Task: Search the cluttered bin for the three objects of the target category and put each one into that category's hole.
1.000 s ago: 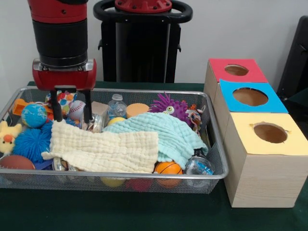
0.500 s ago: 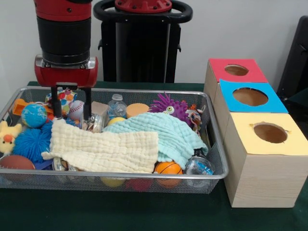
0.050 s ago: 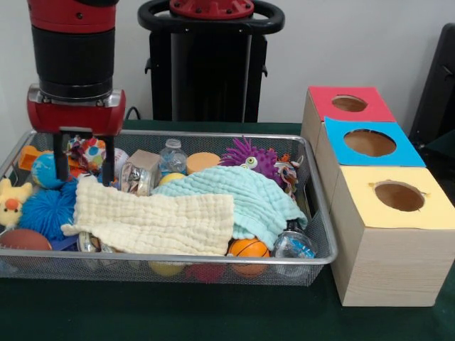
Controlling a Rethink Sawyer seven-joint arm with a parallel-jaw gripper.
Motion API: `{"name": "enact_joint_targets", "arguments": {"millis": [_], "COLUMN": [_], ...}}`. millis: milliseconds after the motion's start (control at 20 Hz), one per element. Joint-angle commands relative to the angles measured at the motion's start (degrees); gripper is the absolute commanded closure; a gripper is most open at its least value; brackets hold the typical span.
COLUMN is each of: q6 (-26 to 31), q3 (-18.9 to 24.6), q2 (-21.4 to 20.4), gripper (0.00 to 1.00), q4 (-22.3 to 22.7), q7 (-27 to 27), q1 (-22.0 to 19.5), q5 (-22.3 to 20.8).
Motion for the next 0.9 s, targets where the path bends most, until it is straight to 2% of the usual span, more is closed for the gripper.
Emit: {"name": "enact_joint_targets", "arguments": {"millis": [50, 450, 700, 900], "q6": [0.64, 3.04, 3.14, 0.15], "q3": [1.92, 2.68, -0.21, -0.73], "q2": [3.48, 6.17, 7.22, 7.4], "gripper": [0.0, 0.0, 0.0, 0.0], "q4": [-4.4, -8.73, -9.18, -7.77], "q7": [2.05, 0.55, 6.55, 8.4], "q1": [-2.63, -3.57, -2.35, -1.96], "q5": [-1.63, -1.74, -0.88, -0.53]}}
